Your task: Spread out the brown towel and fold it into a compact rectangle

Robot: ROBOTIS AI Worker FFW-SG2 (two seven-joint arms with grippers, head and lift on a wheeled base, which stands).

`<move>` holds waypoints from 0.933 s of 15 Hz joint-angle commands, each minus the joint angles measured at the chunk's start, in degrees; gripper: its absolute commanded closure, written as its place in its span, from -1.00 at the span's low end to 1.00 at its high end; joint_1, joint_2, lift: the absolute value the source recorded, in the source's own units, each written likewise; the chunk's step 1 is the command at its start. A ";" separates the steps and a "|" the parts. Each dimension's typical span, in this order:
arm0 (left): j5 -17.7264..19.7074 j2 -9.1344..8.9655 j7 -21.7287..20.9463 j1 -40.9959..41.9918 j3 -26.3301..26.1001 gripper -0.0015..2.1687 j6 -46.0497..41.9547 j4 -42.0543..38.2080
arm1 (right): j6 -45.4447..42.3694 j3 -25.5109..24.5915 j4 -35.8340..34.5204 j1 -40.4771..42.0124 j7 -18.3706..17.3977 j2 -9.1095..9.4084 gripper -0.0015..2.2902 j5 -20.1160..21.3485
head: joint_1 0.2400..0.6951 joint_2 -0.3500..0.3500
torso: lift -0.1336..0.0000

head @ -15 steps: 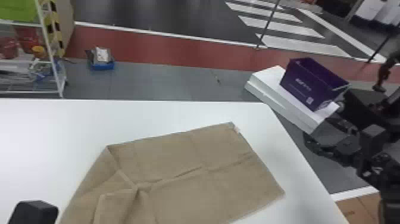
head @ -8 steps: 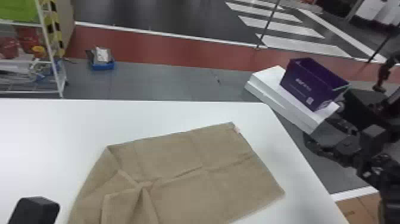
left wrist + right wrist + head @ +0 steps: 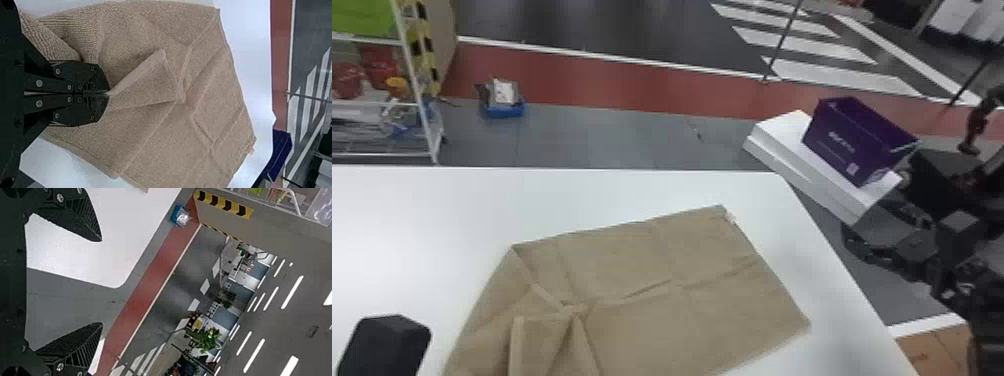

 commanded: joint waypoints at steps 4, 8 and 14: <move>1.43 -0.44 1.31 -2.81 4.30 0.65 -0.05 -4.87 | 0.00 0.00 -0.07 0.03 0.18 0.41 -0.88 0.18 | 1.00 -1.00 | -0.85; 6.09 -0.70 4.12 -12.48 10.63 0.65 0.48 -0.30 | 0.00 -0.53 -0.86 0.73 0.62 0.68 -0.88 0.35 | 1.00 -1.00 | -0.85; 8.38 -1.38 4.21 -22.94 23.19 0.65 1.71 10.16 | 1.23 -2.46 -3.58 2.49 0.88 1.73 -0.88 0.88 | 1.00 -1.00 | -0.85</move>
